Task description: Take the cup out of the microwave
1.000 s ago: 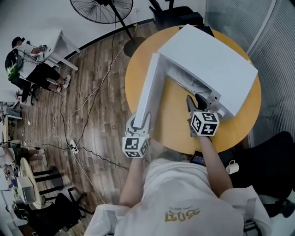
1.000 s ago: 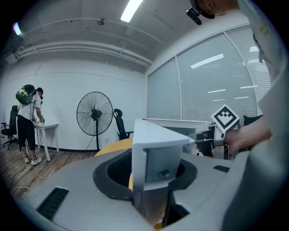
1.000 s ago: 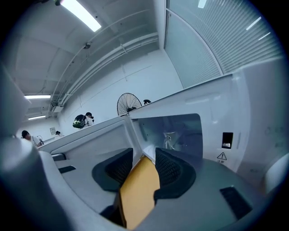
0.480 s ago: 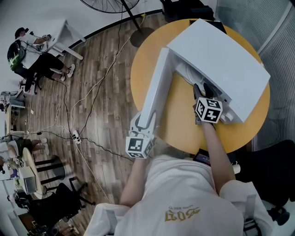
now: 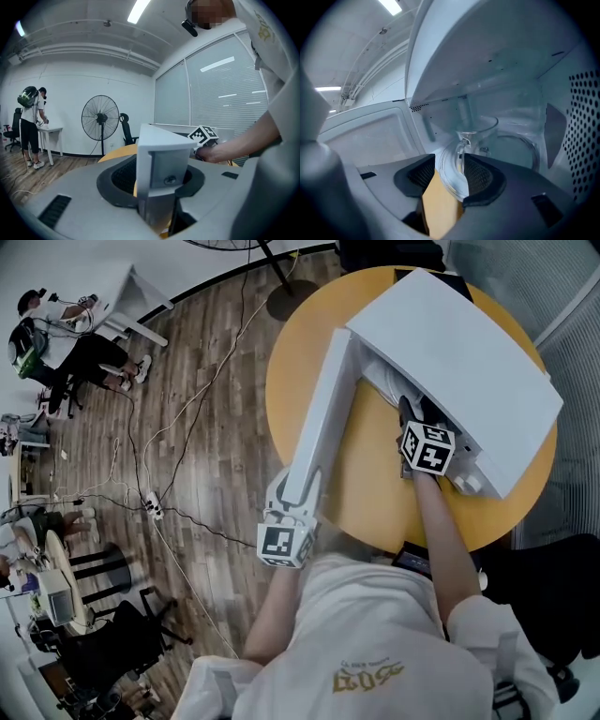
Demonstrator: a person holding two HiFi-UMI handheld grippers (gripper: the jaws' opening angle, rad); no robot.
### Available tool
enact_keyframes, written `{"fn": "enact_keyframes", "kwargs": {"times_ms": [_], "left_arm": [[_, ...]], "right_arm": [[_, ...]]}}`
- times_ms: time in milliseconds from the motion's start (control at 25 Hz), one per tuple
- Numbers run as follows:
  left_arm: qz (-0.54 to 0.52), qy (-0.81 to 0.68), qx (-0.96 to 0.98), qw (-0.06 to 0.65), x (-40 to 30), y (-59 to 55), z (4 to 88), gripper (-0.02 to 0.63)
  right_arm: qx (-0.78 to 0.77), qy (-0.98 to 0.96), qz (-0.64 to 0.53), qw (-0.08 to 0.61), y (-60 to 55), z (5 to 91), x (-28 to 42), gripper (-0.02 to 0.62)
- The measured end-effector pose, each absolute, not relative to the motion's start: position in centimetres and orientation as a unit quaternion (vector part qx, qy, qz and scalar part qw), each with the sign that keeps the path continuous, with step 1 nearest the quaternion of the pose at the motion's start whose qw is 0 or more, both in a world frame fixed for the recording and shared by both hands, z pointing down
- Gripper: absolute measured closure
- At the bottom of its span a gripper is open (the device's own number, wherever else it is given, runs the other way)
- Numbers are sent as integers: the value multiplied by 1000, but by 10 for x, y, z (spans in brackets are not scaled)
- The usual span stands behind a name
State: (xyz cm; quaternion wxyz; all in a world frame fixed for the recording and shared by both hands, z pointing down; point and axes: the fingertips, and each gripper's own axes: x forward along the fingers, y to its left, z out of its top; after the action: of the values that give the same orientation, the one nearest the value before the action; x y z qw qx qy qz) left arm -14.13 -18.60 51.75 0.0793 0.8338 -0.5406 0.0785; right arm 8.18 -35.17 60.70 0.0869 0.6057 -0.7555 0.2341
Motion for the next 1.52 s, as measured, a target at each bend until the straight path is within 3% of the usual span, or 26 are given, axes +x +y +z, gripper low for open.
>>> {"fn": "enact_keyframes", "kwargs": {"times_ms": [480,640,1520], "left_arm": [[77,-545,831,78,-144,-185,514,433],[75,-544,832,79,-144,-185,518,433],[60,-538,837,79,-146,-186,512,431]], "right_arm": [[571,-783,208,133,-378,613,66,454],[574,-785,186,140,-381,617,71,558],[552,-810,162,112,-347,601,61,574]]}}
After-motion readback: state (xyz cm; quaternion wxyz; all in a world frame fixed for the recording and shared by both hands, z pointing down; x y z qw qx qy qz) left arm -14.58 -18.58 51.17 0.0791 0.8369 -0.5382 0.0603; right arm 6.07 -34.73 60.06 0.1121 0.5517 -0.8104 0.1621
